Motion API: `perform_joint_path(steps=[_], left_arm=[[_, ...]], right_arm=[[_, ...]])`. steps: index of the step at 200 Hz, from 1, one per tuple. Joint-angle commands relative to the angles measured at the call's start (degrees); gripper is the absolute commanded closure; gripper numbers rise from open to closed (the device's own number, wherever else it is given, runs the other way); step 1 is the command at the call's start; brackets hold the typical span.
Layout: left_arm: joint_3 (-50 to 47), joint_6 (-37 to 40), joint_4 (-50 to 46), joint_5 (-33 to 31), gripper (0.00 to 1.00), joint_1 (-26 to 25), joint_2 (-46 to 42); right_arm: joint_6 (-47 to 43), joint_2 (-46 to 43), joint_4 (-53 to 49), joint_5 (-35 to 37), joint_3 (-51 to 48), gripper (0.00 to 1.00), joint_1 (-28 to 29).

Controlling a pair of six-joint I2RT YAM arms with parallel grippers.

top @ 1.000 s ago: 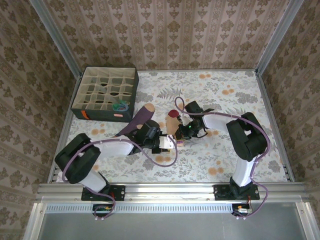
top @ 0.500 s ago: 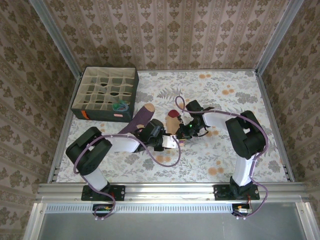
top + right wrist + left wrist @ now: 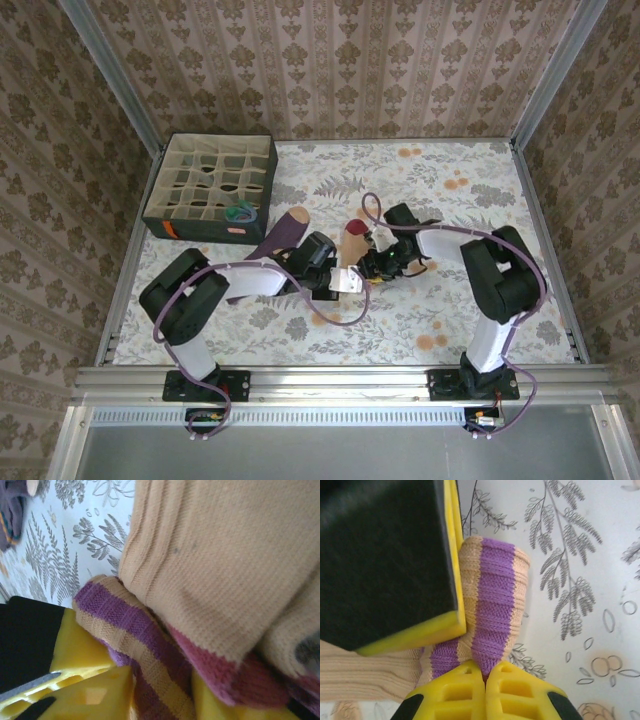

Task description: Roll the socks

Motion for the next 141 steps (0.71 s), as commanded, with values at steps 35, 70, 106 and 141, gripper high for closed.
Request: perform_joint_path(steps=[35,70,106,141], left_arm=[[9.0,-10.6,-21.8,10.9,1.00,1.9,4.8],[13.4,-13.3,-26.1,14.3,1.00,3.2,7.3],[22.1,-19.4,-33.4,17.9,1.00,5.9,13.8],[32.6,-23.7,-44.0,22.6,1.00,7.8,22.1]], right_arm=[[8.4,-12.1,11.6,5.7,-11.0,0.60,-2.0],[11.9,-17.1,16.7,8.9,-16.6,0.59,-2.0],[12.9,-20.0,18.5,11.2,-18.7,0.57,-1.4],[13.1,-18.7,19.4,10.6,-17.9,0.56,-0.5]])
